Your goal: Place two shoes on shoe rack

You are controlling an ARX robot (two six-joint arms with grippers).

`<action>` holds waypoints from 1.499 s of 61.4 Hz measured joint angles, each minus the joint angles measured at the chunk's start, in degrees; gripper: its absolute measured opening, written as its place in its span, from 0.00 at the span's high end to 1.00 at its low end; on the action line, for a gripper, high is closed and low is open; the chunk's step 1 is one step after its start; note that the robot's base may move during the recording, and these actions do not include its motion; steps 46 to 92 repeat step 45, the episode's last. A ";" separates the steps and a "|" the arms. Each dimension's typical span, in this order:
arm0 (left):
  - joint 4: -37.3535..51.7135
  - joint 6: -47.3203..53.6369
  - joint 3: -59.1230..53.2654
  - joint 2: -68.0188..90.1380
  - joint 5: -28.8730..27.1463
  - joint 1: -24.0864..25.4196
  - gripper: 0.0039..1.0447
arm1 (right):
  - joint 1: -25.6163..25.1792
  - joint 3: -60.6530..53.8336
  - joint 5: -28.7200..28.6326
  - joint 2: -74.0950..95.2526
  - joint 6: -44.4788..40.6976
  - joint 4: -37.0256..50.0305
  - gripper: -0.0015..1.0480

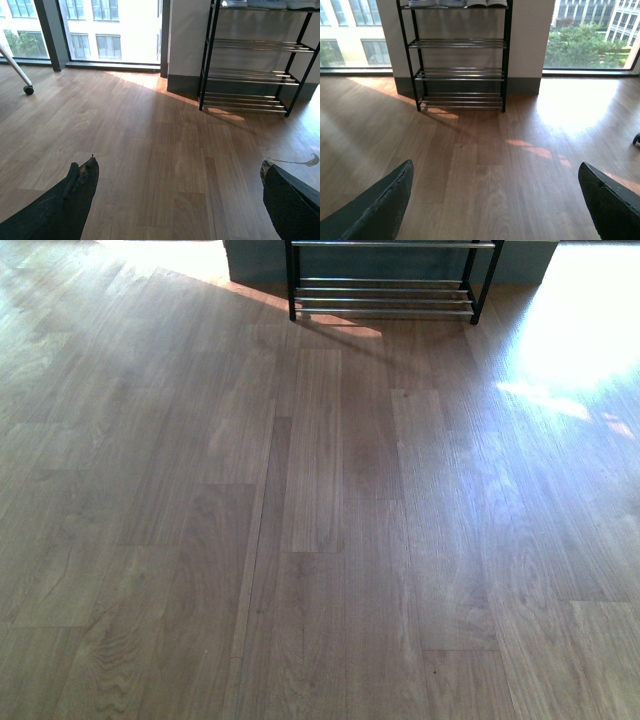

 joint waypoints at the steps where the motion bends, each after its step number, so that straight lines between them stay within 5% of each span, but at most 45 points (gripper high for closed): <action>1: 0.00 0.00 0.00 0.00 0.00 0.00 0.09 | 0.00 0.00 0.02 0.00 0.00 0.00 0.09; 92: 0.00 0.00 0.00 0.00 0.00 0.00 0.09 | 0.00 0.00 0.02 0.00 0.00 0.00 0.09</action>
